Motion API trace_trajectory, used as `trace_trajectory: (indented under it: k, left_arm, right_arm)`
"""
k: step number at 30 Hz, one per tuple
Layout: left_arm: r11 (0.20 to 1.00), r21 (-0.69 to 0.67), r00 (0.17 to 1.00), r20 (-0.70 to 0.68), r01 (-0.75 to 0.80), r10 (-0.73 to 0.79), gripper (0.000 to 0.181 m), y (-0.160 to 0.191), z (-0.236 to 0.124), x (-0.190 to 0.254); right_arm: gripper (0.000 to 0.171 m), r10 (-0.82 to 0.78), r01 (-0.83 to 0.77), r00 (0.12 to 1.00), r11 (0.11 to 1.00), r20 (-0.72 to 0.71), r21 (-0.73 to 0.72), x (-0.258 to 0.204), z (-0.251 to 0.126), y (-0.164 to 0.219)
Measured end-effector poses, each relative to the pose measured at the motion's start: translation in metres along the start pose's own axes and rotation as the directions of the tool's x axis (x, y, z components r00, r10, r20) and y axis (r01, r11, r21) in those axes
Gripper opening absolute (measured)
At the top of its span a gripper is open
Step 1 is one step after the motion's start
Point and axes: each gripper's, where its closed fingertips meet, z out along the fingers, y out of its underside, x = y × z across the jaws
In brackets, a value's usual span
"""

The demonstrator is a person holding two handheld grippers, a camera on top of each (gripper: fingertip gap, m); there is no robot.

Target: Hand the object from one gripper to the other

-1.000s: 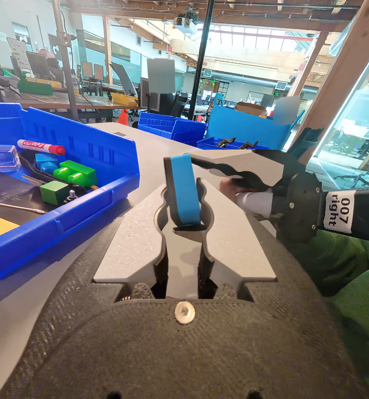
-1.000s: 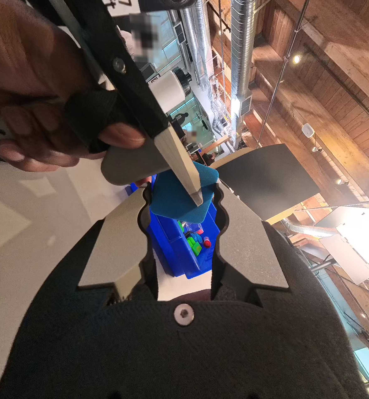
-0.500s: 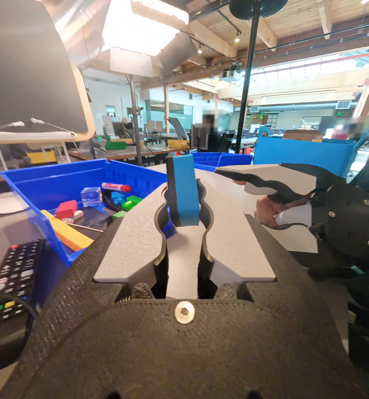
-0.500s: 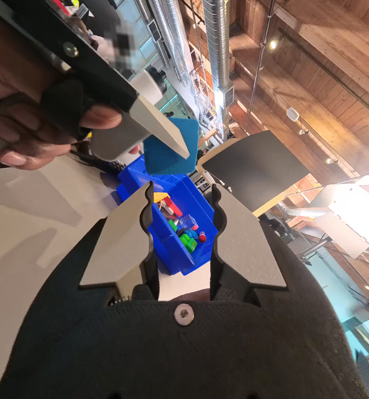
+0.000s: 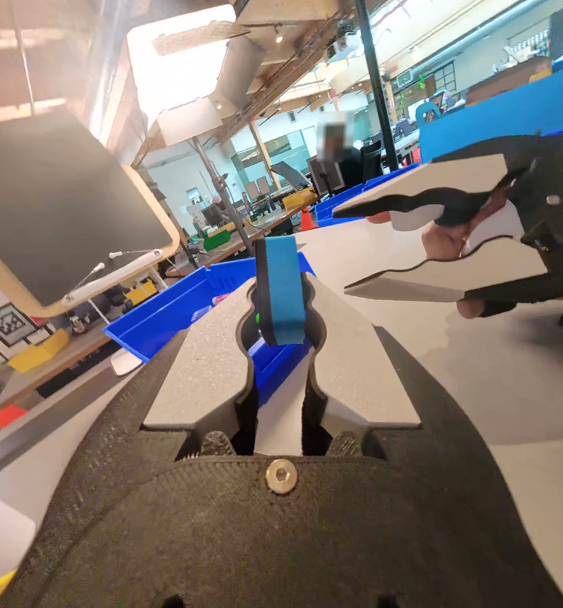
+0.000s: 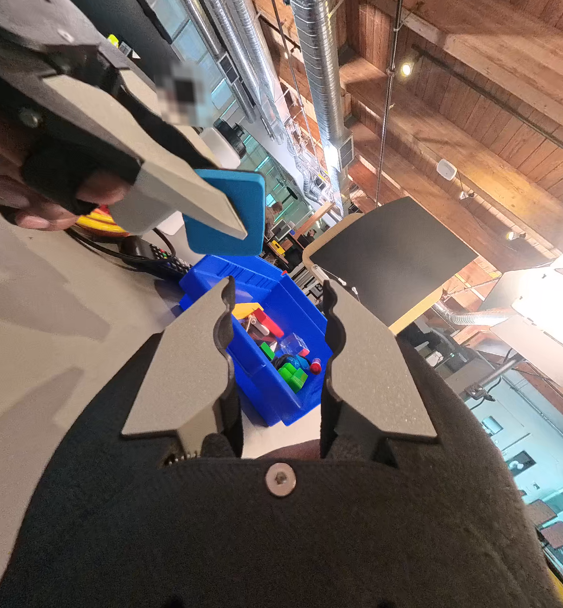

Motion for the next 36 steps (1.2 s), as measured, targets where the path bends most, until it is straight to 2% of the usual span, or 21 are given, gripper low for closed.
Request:
trace_trajectory:
  k: [4, 8, 15, 25, 30, 36]
  left_arm:
    - [0.996, -0.015, 0.996, 0.015, -0.09, 0.09, 0.022, 0.005, 0.0, 0.001]
    - [0.99, 0.022, 0.99, -0.026, -0.136, 0.136, 0.023, 0.0, -0.007, 0.006]
    - [0.991, 0.099, 0.993, -0.067, -0.094, 0.101, 0.022, -0.011, -0.013, 0.011]
    - [0.991, 0.091, 0.985, -0.132, -0.102, 0.113, 0.023, -0.008, -0.012, 0.023]
    - [0.984, 0.175, 0.968, -0.249, 0.013, 0.031, 0.023, -0.025, -0.022, 0.034]
    - [0.918, 0.234, 0.889, -0.409, 0.321, -0.207, 0.023, -0.046, -0.039, 0.027]
  right_arm:
    - [0.055, 0.011, -0.013, 0.999, 0.999, 0.041, 0.043, -0.006, -0.002, -0.008]
    - [0.055, 0.079, -0.088, 0.992, 0.992, 0.093, 0.096, -0.009, -0.007, -0.018]
    - [0.055, 0.275, -0.303, 0.932, 0.949, 0.236, 0.091, -0.015, -0.009, -0.023]
    - [0.055, 0.382, -0.428, 0.866, 0.9, 0.321, 0.083, -0.017, -0.013, -0.027]
    - [0.055, 0.464, -0.534, 0.777, 0.844, 0.425, 0.056, -0.023, -0.018, -0.034]
    - [0.055, 0.609, -0.709, 0.623, 0.705, 0.492, 0.024, -0.012, -0.022, -0.04]
